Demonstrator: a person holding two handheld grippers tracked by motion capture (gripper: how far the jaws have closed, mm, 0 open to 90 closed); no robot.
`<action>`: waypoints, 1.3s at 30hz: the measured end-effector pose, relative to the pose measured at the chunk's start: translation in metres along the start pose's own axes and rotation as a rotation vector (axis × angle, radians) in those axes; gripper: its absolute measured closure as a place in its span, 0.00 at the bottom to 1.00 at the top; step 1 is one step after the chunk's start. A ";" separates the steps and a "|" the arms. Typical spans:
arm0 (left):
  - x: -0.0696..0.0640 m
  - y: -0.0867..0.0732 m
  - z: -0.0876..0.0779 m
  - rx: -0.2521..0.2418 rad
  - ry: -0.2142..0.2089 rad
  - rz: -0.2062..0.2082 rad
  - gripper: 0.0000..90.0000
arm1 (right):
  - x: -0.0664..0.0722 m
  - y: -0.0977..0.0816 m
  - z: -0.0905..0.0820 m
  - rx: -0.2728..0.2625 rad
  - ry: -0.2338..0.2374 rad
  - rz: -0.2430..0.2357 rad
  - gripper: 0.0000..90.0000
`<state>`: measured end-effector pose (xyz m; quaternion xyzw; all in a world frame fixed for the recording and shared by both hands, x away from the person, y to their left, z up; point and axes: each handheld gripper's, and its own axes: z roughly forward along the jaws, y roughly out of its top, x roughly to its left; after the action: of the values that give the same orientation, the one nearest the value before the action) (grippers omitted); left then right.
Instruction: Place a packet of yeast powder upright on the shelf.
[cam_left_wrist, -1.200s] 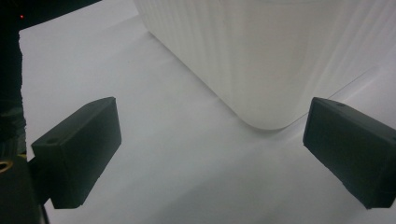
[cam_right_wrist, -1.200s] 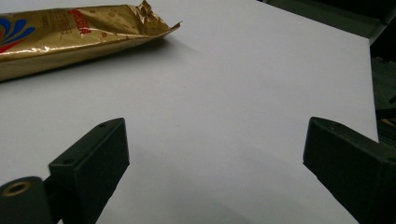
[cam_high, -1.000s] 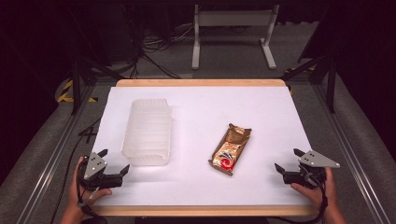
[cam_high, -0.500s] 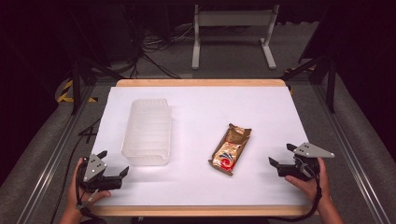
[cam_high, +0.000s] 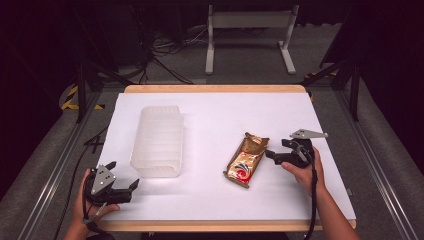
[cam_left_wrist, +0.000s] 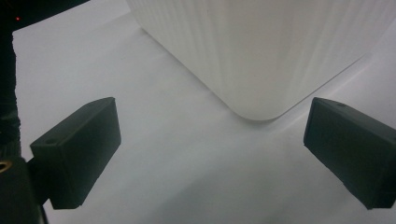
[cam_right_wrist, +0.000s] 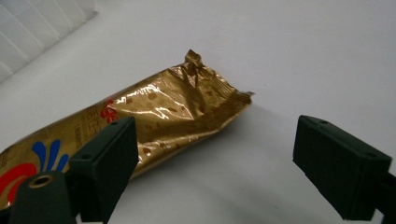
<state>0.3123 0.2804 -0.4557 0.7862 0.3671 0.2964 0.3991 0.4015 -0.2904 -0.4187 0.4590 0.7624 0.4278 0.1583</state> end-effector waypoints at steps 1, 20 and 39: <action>0.000 0.000 0.000 0.001 -0.003 0.002 0.05 | 0.000 0.002 0.005 0.009 0.011 0.011 0.15; -0.001 0.000 0.000 0.006 -0.016 0.008 0.06 | -0.005 0.020 0.060 0.111 0.072 0.157 0.33; -0.001 0.000 0.000 0.003 -0.020 0.013 0.06 | 0.002 0.030 0.055 0.077 0.039 0.118 0.99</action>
<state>0.3113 0.2796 -0.4561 0.7920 0.3584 0.2907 0.3997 0.4518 -0.2548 -0.4266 0.5006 0.7527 0.4156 0.1004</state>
